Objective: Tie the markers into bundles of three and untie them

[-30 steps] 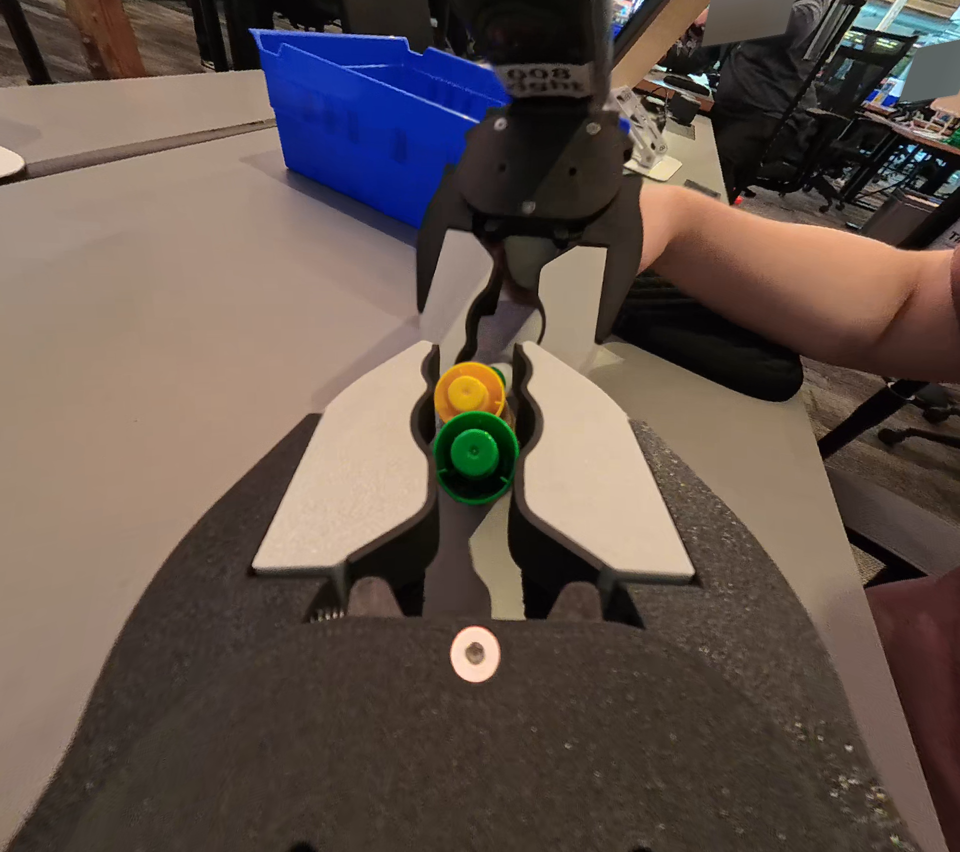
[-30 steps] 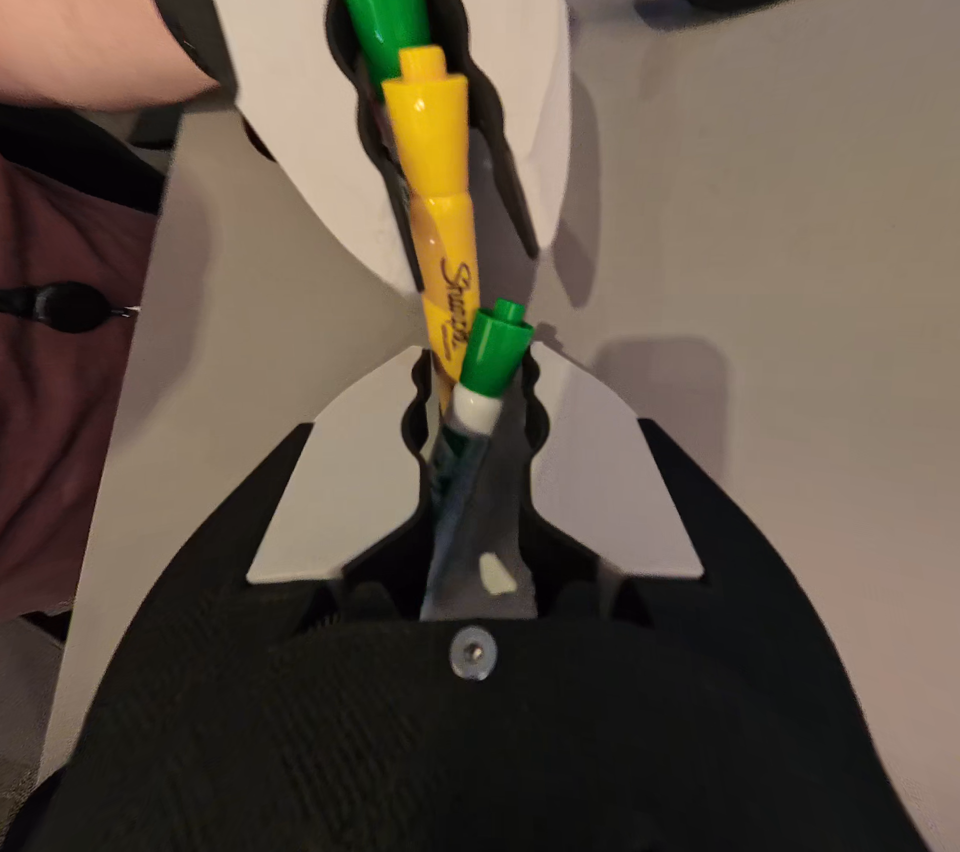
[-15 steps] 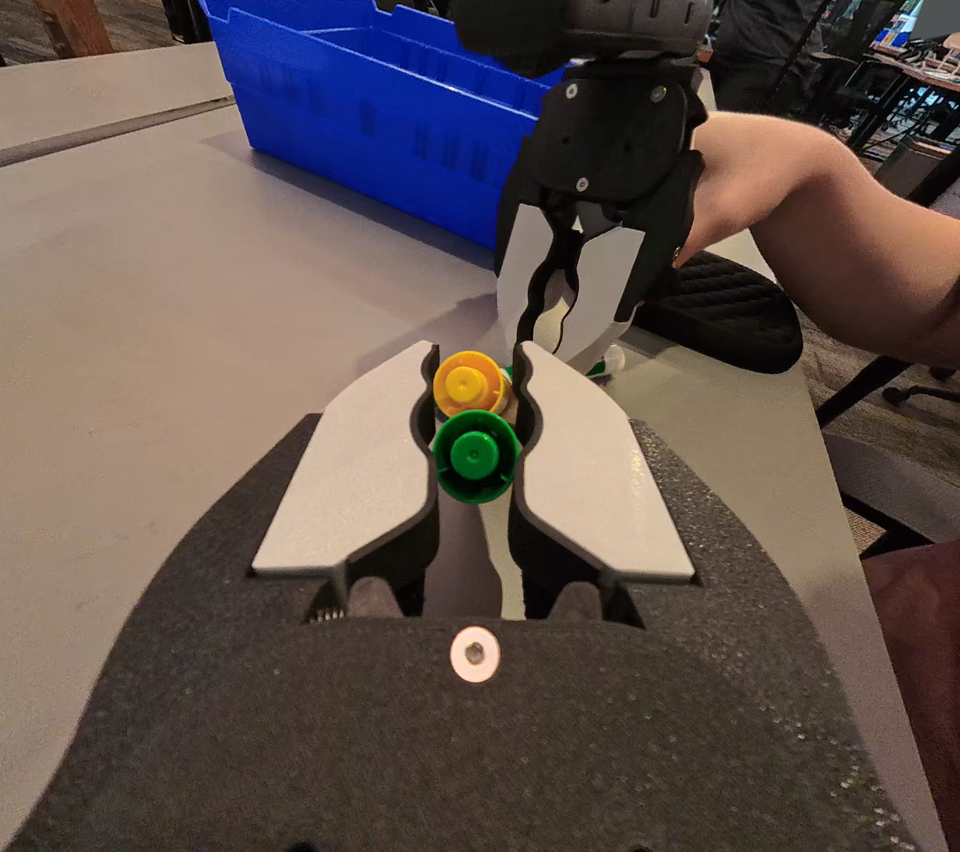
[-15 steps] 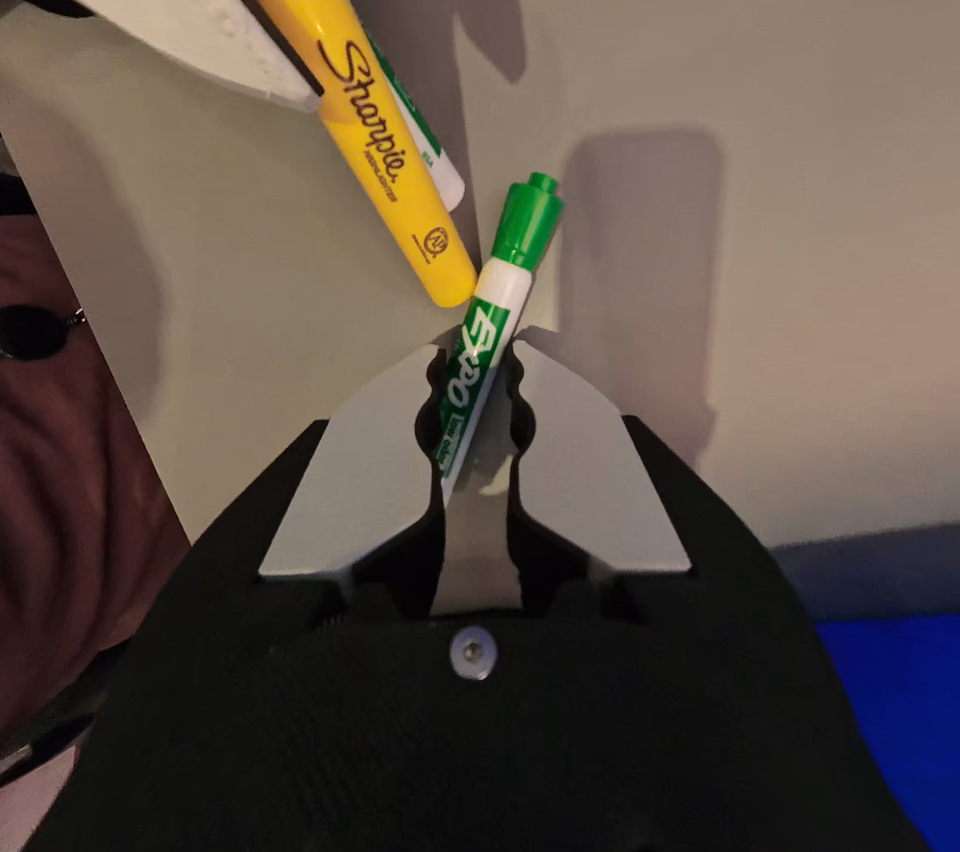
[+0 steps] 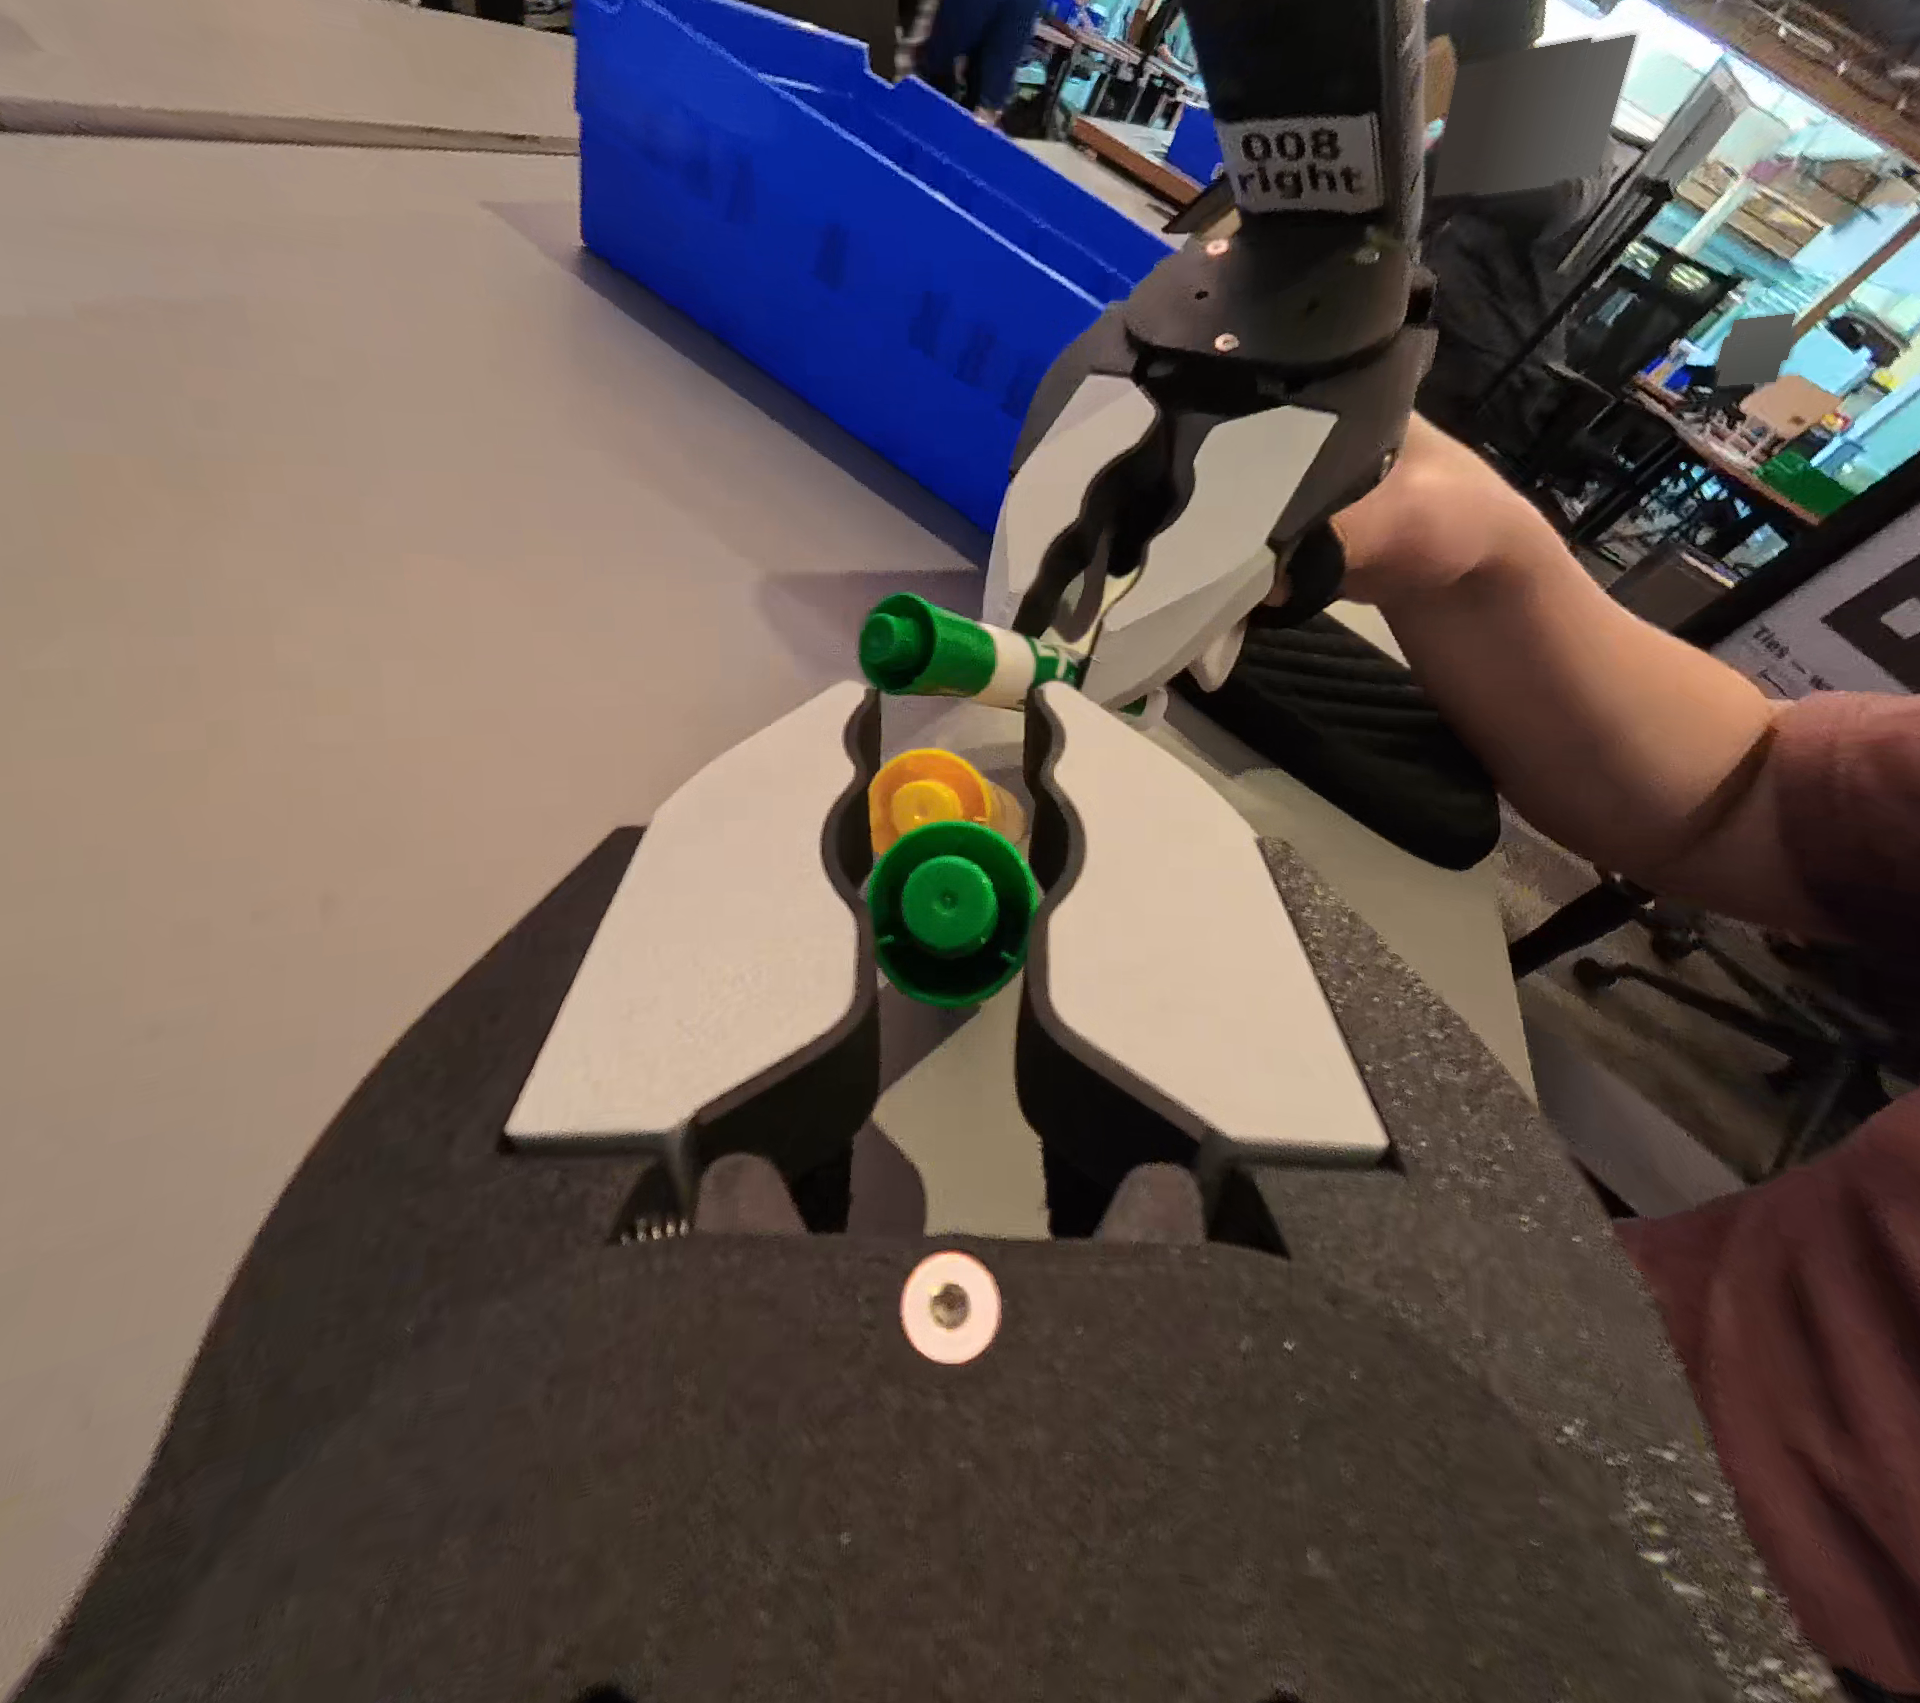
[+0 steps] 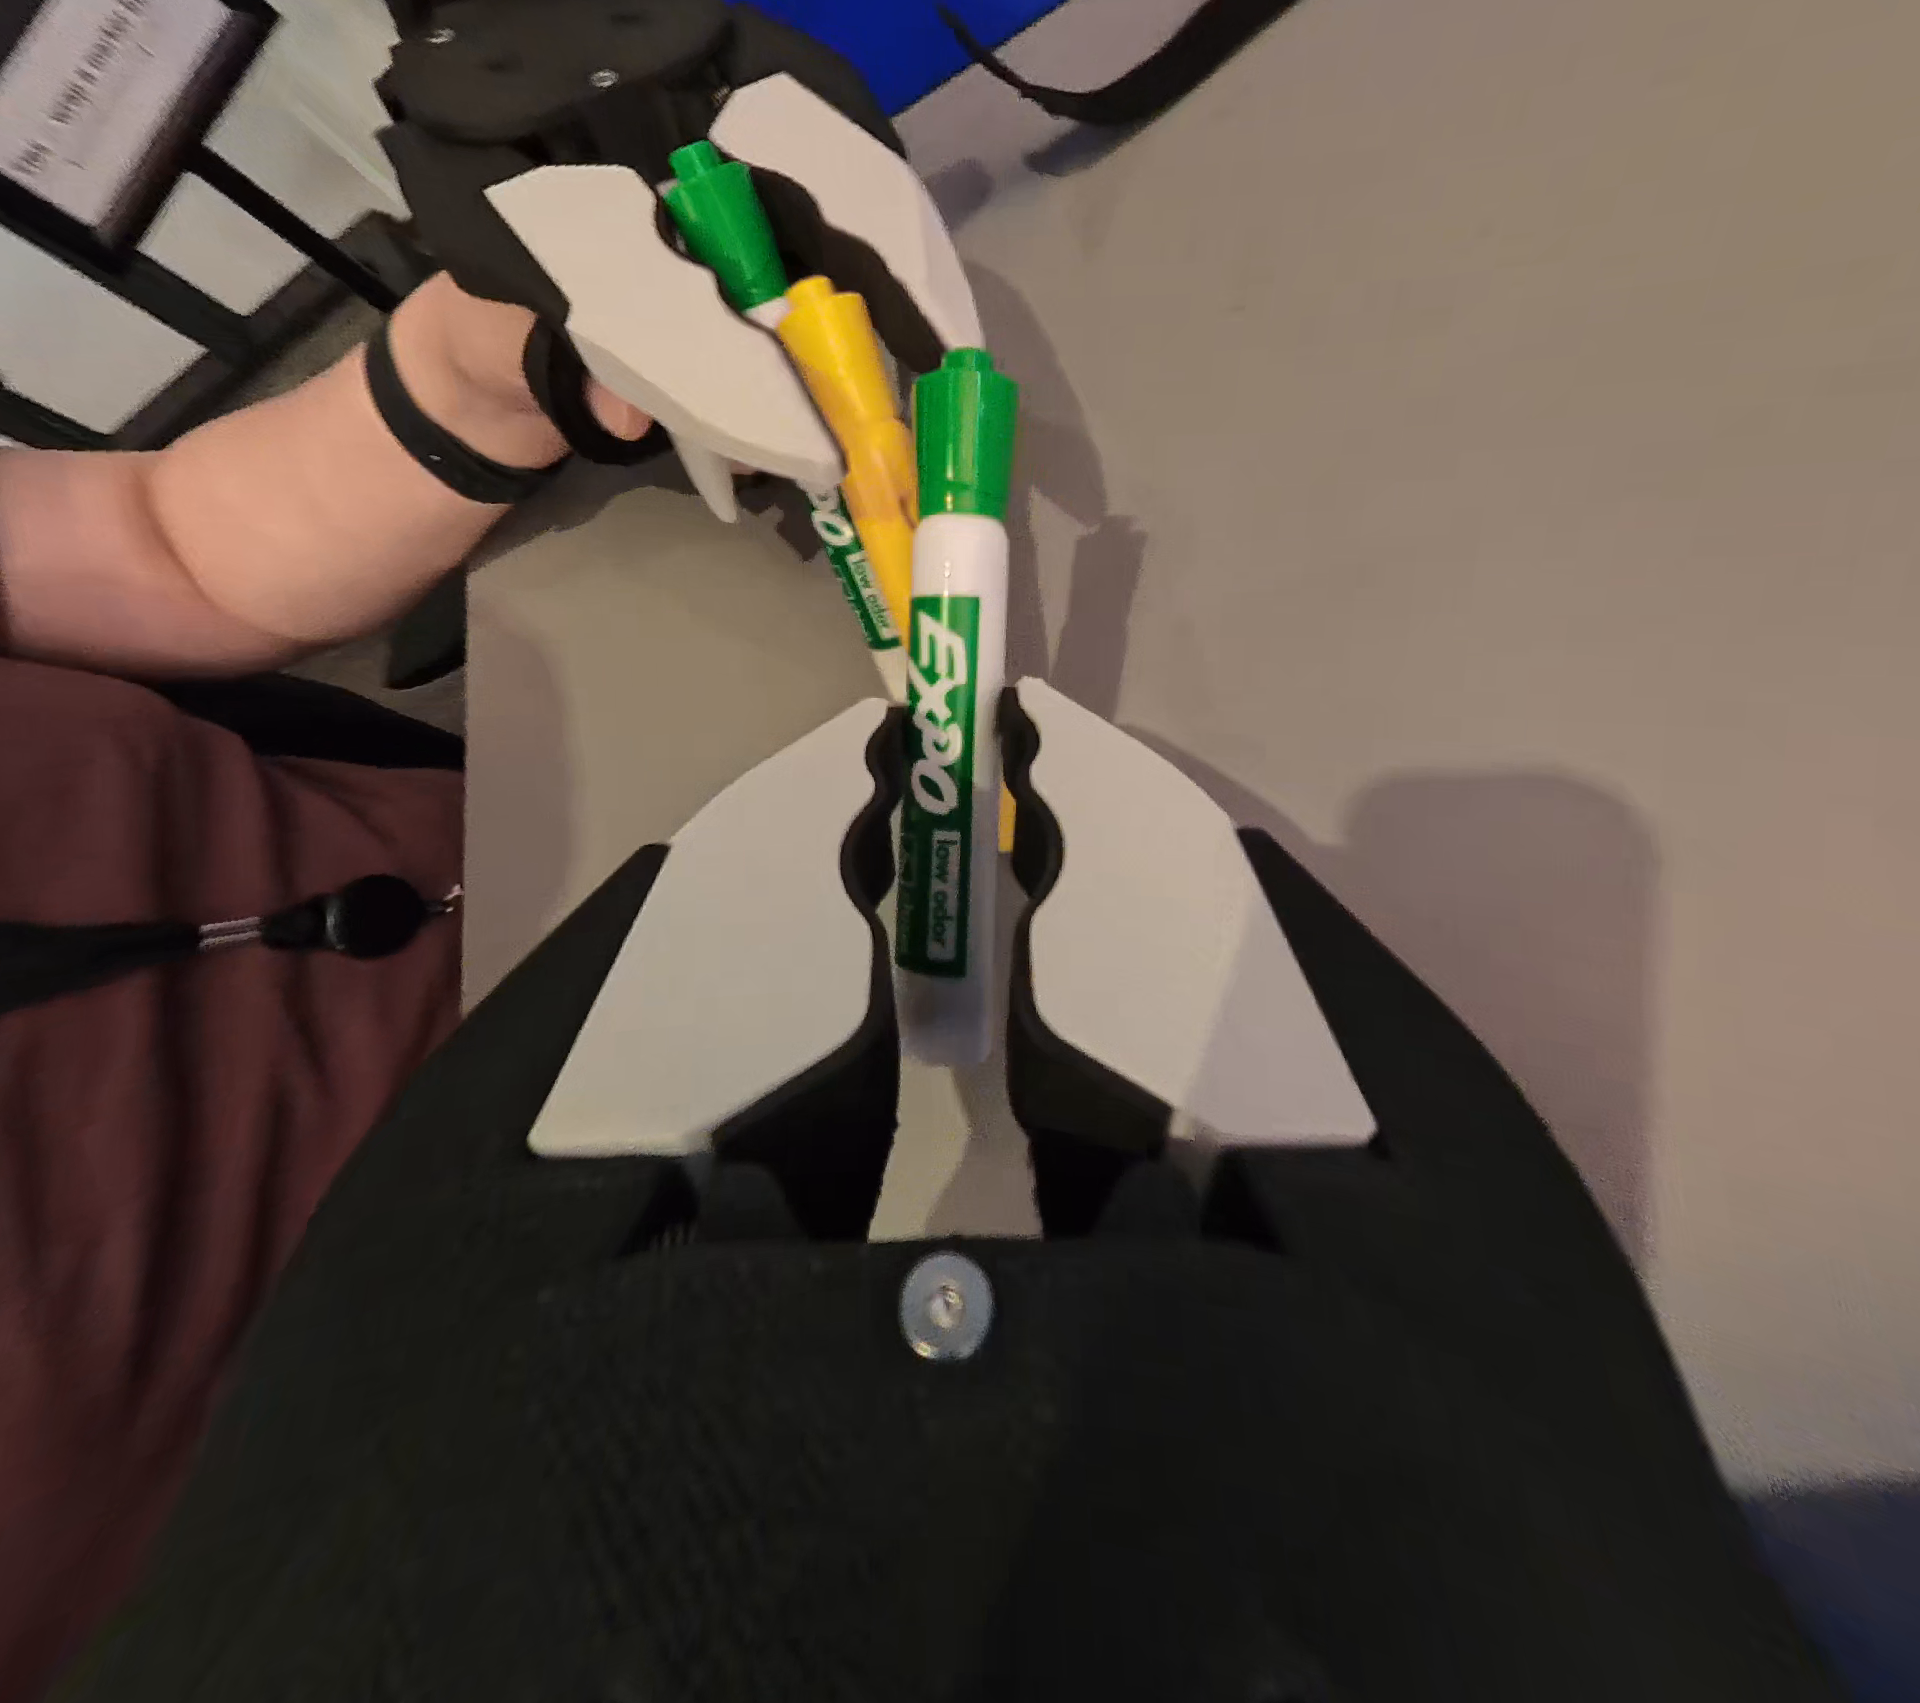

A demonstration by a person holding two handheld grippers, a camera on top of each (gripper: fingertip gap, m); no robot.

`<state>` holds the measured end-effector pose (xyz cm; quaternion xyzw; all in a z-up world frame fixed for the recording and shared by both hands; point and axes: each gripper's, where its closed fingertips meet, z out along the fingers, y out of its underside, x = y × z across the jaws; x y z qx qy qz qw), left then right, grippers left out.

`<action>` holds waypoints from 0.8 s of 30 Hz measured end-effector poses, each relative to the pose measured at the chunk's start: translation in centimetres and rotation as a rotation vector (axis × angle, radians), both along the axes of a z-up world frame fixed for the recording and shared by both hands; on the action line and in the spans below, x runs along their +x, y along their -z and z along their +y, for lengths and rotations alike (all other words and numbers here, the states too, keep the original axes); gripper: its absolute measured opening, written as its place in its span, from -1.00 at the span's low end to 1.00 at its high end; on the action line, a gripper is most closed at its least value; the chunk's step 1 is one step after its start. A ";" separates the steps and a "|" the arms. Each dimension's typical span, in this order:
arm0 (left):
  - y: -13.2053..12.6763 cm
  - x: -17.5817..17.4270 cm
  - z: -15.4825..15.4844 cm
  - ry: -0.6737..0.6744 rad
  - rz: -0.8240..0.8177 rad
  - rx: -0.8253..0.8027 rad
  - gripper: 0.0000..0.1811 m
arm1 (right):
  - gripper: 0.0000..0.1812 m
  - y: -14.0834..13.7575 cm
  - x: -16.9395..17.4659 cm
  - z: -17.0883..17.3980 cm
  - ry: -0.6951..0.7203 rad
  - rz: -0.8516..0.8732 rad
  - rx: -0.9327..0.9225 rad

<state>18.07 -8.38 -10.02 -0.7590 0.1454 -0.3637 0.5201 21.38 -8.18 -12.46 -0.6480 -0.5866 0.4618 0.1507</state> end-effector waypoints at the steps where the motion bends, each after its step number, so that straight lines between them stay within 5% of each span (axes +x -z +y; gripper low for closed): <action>1: 0.2 -0.4 0.0 -0.022 -0.002 -0.014 -0.71 | -0.79 0.2 -0.2 -0.4 -0.028 0.009 -0.025; 8: 0.9 -1.6 0.4 -0.103 -0.062 -0.097 -0.70 | -0.78 1.0 -2.7 -1.0 -0.162 0.056 0.046; 12: 1.6 -2.0 0.8 -0.174 -0.161 -0.204 -0.69 | -0.77 2.4 -2.7 -1.8 -0.236 -0.063 -0.054; 18: 3.0 -3.5 1.1 -0.277 -0.165 -0.290 -0.70 | -0.77 3.4 -2.8 -2.0 -0.169 -0.157 -0.133; 24: 0.7 -4.1 0.7 -0.267 -0.236 -0.224 -0.59 | -0.52 4.0 -2.7 -0.9 -0.072 -0.201 -0.087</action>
